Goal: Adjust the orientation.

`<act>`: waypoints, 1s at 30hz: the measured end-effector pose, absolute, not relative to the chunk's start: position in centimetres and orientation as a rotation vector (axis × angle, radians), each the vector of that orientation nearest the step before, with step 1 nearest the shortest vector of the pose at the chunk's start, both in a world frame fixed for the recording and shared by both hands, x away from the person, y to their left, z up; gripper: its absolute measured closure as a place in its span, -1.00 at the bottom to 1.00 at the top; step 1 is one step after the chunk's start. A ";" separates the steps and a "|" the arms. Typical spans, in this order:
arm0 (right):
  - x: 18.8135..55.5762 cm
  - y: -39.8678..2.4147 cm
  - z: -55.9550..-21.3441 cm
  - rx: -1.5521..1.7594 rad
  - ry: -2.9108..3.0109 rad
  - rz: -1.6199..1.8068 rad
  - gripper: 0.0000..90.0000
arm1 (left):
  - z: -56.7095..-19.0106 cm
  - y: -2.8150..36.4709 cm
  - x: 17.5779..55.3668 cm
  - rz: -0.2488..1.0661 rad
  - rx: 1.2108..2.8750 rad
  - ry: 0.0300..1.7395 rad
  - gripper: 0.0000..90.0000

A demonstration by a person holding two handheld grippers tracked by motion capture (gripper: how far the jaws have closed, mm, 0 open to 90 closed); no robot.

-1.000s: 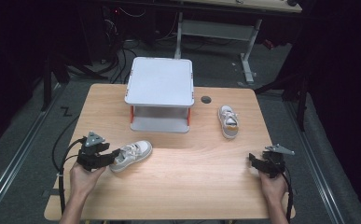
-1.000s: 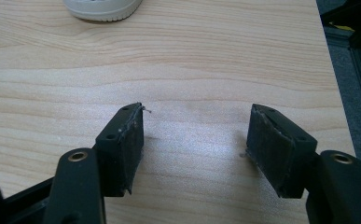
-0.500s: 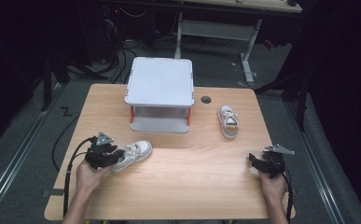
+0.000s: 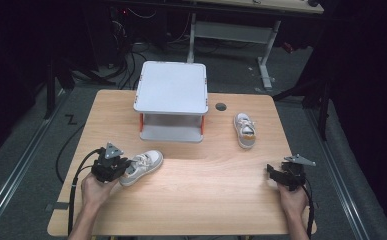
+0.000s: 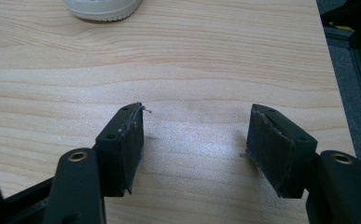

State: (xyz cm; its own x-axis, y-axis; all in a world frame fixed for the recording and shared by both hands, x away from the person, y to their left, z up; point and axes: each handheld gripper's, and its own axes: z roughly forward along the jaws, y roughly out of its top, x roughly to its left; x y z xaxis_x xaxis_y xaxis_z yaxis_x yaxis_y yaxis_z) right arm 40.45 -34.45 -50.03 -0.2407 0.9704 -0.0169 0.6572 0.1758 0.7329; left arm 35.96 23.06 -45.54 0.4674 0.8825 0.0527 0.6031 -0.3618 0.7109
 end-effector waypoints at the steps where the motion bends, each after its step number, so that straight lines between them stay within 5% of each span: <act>1: 40.4 -34.5 -50.0 1.528 1.969 0.843 -0.19 | -45.5 23.0 35.9 0.578 2.092 1.228 0.78; 12: 40.4 -34.5 -50.0 1.526 1.969 0.843 -0.19 | -43.0 21.0 35.3 0.573 2.024 1.256 0.80; 30: 40.4 -34.5 -50.0 1.521 1.970 0.842 -0.19 | -43.5 10.4 36.8 0.498 2.075 1.338 0.78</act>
State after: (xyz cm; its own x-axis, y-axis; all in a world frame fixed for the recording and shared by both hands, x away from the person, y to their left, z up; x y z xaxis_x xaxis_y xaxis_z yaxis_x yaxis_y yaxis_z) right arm 40.42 -34.47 -50.04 -0.2442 0.9695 -0.0217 0.6543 0.1812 0.7342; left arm 36.83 10.42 -43.46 0.4175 0.9085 -0.0150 0.6780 -0.3005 0.6708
